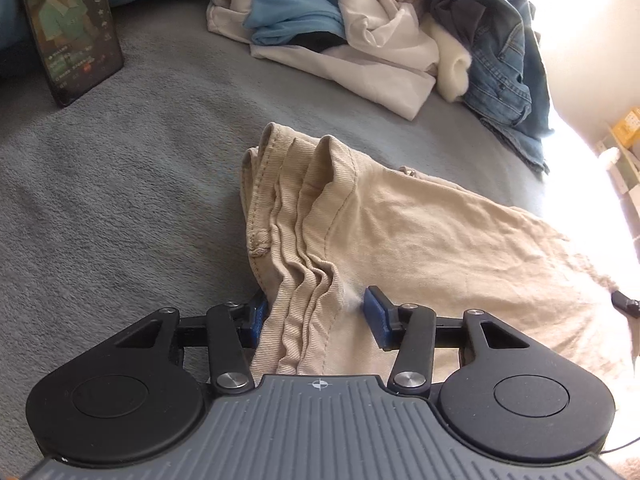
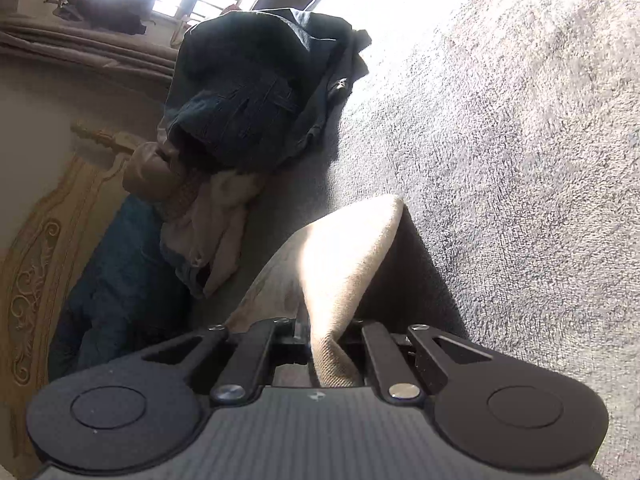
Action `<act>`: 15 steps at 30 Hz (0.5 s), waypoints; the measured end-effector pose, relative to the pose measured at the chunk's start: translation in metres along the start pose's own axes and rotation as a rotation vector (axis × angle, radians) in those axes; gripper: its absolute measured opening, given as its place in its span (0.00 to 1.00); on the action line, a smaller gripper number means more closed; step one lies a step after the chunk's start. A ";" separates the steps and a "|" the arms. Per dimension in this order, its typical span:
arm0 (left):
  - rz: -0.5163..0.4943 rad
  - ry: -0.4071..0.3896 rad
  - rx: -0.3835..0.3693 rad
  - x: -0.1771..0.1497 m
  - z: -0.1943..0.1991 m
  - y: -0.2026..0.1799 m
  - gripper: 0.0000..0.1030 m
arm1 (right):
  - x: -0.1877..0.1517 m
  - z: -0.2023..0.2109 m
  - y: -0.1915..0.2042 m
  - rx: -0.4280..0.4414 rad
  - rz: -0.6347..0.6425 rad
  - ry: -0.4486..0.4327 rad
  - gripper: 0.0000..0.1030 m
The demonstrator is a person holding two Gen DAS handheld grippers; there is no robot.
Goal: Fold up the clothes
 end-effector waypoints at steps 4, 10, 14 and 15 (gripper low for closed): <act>-0.012 0.018 -0.077 0.002 -0.009 -0.024 0.46 | 0.015 0.022 -0.006 -0.034 0.014 -0.050 0.05; -0.109 0.033 -0.219 0.007 -0.032 -0.087 0.46 | 0.052 0.077 -0.022 -0.120 0.037 -0.152 0.05; -0.201 0.038 -0.271 0.008 -0.045 -0.126 0.48 | 0.077 0.103 -0.043 -0.151 0.027 -0.186 0.05; -0.219 0.039 -0.260 0.009 -0.046 -0.129 0.51 | 0.081 0.102 -0.050 -0.145 0.024 -0.171 0.06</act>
Point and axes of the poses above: each gripper's, at about its wrist camera, not at the fingertips, and z roughly against the way its jaws point, y to its left, x to its top, the point moved 4 cm from there along -z, roughly the way its jaws point, and after that the axes turned 15 degrees about -z, right-handed, at the moved point
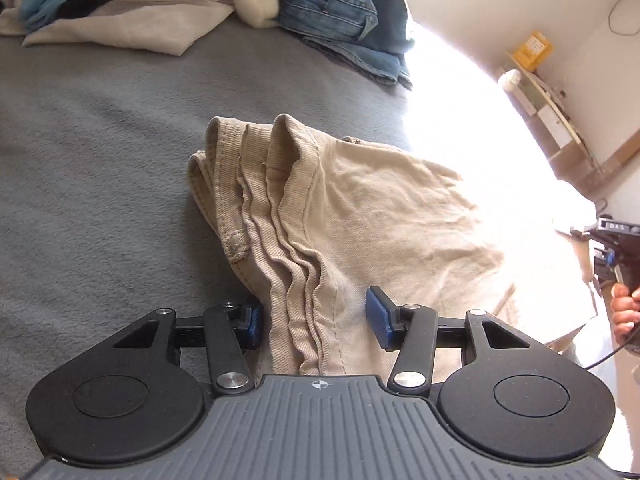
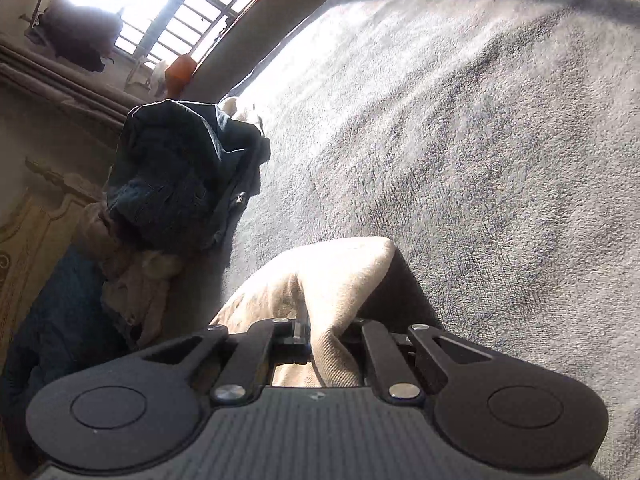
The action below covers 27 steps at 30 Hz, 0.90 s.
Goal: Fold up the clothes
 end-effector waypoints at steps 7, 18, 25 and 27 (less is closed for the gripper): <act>-0.020 -0.008 0.064 0.000 0.012 0.003 0.56 | 0.005 -0.012 -0.045 -0.013 -0.173 0.036 0.46; -0.204 -0.246 0.080 0.043 0.058 -0.020 0.61 | -0.028 0.045 -0.011 -0.132 -0.122 -0.308 0.72; -0.281 -0.168 -0.001 0.049 0.001 -0.046 0.59 | -0.032 0.019 0.040 -0.192 0.037 -0.303 0.71; -0.258 -0.145 0.003 0.044 -0.008 -0.041 0.57 | -0.013 0.015 0.026 -0.179 -0.045 -0.307 0.71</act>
Point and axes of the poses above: each gripper's, at about its wrist camera, not at the fingertips, and z roughly against the way its jaws point, y to its left, x to its top, the point moved 4 cm from there along -z, roughly the way its jaws point, and after that the axes turned 15 degrees about -z, right-handed, at the moved point
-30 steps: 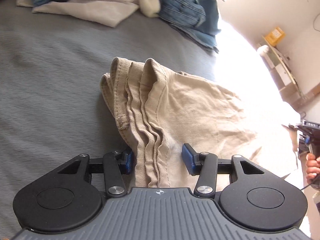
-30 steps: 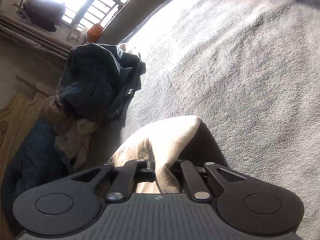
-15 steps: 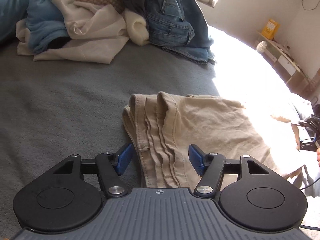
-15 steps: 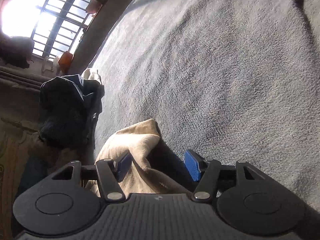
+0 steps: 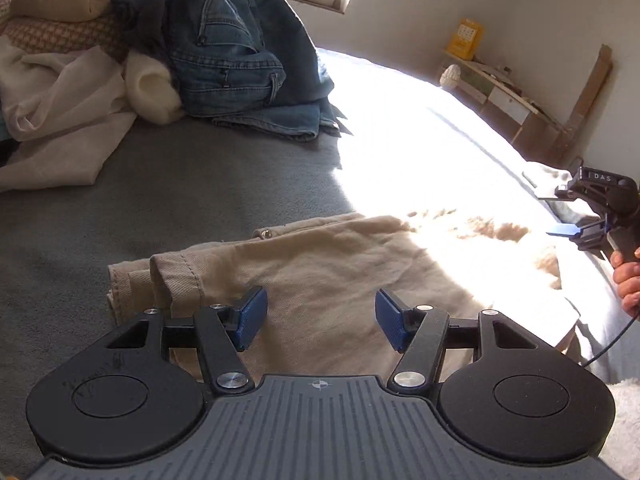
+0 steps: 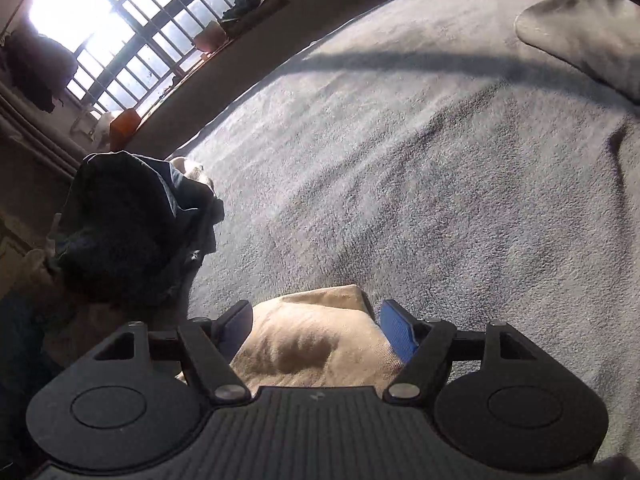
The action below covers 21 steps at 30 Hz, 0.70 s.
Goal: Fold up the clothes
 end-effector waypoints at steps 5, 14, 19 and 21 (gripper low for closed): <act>0.018 0.007 -0.011 -0.010 -0.004 0.008 0.56 | 0.036 -0.043 -0.041 -0.018 -0.243 0.164 0.71; -0.001 0.028 -0.030 -0.011 -0.009 0.008 0.57 | 0.026 -0.087 -0.063 0.074 -0.458 0.530 0.71; -0.018 0.034 -0.029 -0.013 -0.009 0.007 0.58 | 0.037 -0.093 -0.043 0.248 -0.377 0.442 0.40; -0.013 0.035 -0.031 -0.013 -0.009 0.008 0.58 | 0.040 -0.075 -0.021 0.354 -0.237 0.373 0.20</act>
Point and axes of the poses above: each gripper's, at about its wrist camera, not at the fingertips, and z roughly against the way its jaws point, y to its left, x to its top, the point moved 4 cm from there along -z, roughly the way its jaws point, and after that the axes turned 15 degrees about -z, right-handed, at the moved point
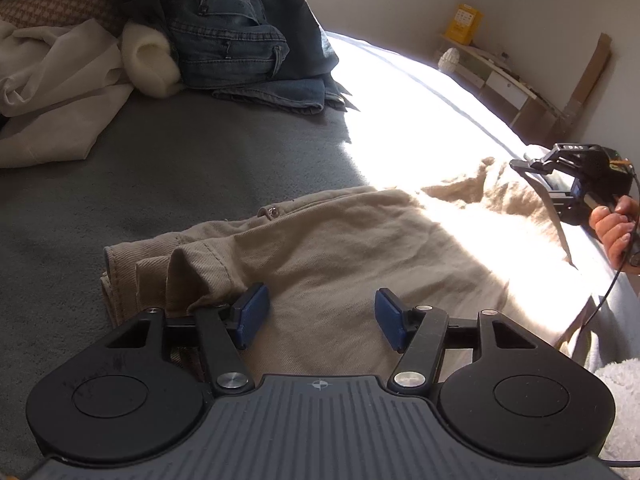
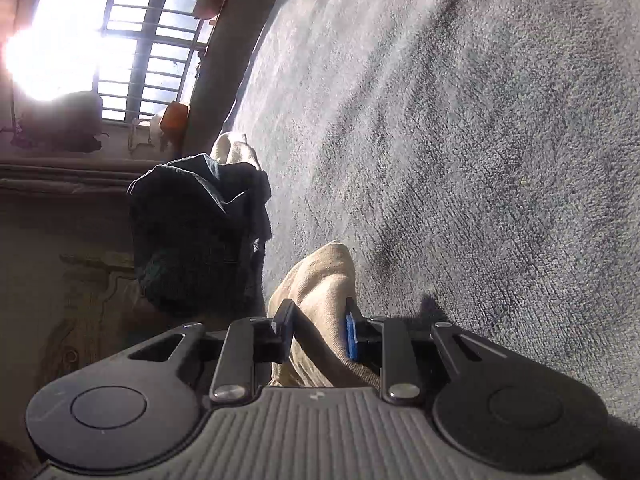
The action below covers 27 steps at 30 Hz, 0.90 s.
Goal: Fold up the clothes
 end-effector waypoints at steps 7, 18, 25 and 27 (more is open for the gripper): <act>0.010 0.015 0.006 0.003 -0.003 0.001 0.58 | 0.002 0.019 0.028 -0.208 0.385 -0.283 0.16; 0.009 0.010 0.009 0.003 -0.006 0.001 0.59 | -0.015 0.060 -0.008 -0.098 0.014 -0.213 0.19; -0.034 -0.011 0.041 0.002 -0.006 -0.006 0.59 | -0.041 0.112 -0.059 -0.159 -0.345 -0.321 0.37; -0.042 -0.014 0.053 0.003 -0.005 -0.008 0.59 | -0.050 0.122 -0.071 -0.177 -0.382 -0.333 0.45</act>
Point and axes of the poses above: each gripper's, at about its wrist camera, not at the fingertips, and z roughly against the way its jaws point, y to its left, x to its top, the point moved 4 cm from there along -z, roughly the way its jaws point, and after that the axes turned 15 degrees about -z, right-handed, at the moved point
